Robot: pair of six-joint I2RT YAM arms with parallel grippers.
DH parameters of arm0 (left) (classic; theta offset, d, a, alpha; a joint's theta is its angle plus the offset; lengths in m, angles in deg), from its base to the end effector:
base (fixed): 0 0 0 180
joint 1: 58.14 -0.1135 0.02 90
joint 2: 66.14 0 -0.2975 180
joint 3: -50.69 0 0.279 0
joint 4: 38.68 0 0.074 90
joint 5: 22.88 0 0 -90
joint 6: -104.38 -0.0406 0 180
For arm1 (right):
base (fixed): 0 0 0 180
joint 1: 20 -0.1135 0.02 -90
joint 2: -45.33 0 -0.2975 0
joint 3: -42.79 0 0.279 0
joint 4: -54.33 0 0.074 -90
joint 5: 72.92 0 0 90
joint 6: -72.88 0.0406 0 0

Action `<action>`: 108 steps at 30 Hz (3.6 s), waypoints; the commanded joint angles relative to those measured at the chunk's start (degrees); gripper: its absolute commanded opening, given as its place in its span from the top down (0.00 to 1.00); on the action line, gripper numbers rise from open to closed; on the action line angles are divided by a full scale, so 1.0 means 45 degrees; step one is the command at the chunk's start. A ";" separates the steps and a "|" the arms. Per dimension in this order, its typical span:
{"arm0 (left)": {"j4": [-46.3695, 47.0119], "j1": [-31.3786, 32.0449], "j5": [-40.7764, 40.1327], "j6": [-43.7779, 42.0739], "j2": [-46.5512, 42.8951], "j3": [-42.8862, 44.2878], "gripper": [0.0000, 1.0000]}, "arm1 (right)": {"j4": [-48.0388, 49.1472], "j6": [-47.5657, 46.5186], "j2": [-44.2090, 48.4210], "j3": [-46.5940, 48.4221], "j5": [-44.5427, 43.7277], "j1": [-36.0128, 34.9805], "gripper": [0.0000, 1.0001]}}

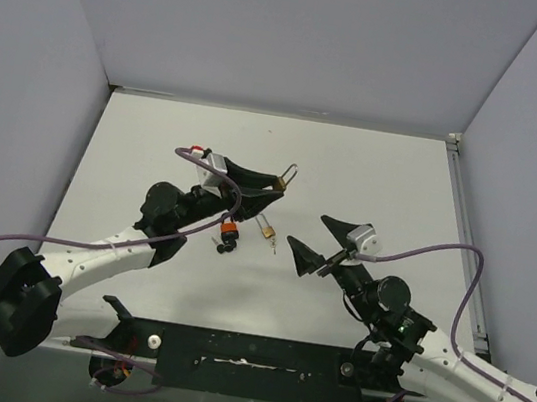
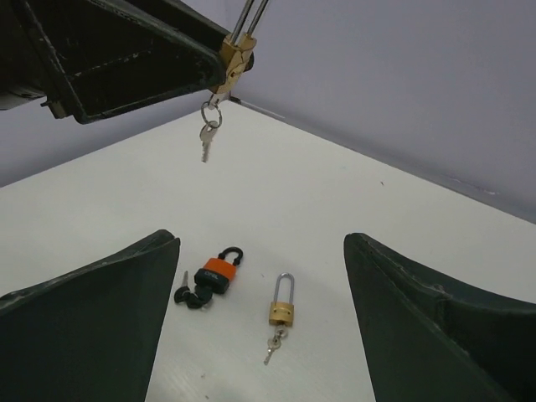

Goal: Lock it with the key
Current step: Lock the lock, then place the key at the center of the board, then place the lock at the center of the board.

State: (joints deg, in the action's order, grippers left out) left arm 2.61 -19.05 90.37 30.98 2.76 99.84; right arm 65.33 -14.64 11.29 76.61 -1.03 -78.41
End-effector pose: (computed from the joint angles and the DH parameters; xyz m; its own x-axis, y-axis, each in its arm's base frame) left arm 0.2065 -0.1884 0.3376 0.0262 -0.3594 -0.9328 0.9097 0.3954 -0.1268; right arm 0.0962 0.1323 0.3000 0.0698 0.1920 -0.9789 -0.6533 0.7504 0.1006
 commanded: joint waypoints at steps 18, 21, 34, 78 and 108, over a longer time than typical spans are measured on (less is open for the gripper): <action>0.7302 -0.1110 0.3233 0.6039 0.1989 0.0724 1.00 | 0.6035 0.2399 -0.3407 0.1010 0.6504 0.3306 0.16; 0.7321 -0.1052 0.3109 0.6242 0.2064 0.0734 1.00 | 0.6410 0.2601 -0.3718 0.1134 0.6728 0.3313 0.22; 0.7199 -0.0293 0.3077 0.5933 0.2195 0.0998 1.00 | 0.6929 0.2744 -0.4429 0.1771 0.7236 0.3283 0.35; 0.3839 0.0112 0.0325 0.2924 0.2555 0.2529 1.00 | 0.3671 0.1713 -0.4023 0.2026 0.4610 0.1630 1.00; -1.0101 0.1918 -0.8545 0.0584 1.0140 0.9412 1.00 | -0.7227 0.3908 -0.8286 0.6712 0.1587 0.8457 1.00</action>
State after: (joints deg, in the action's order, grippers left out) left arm -45.17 -9.87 51.05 28.08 46.63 137.54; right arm 32.29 0.79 -25.61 107.02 1.86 -40.18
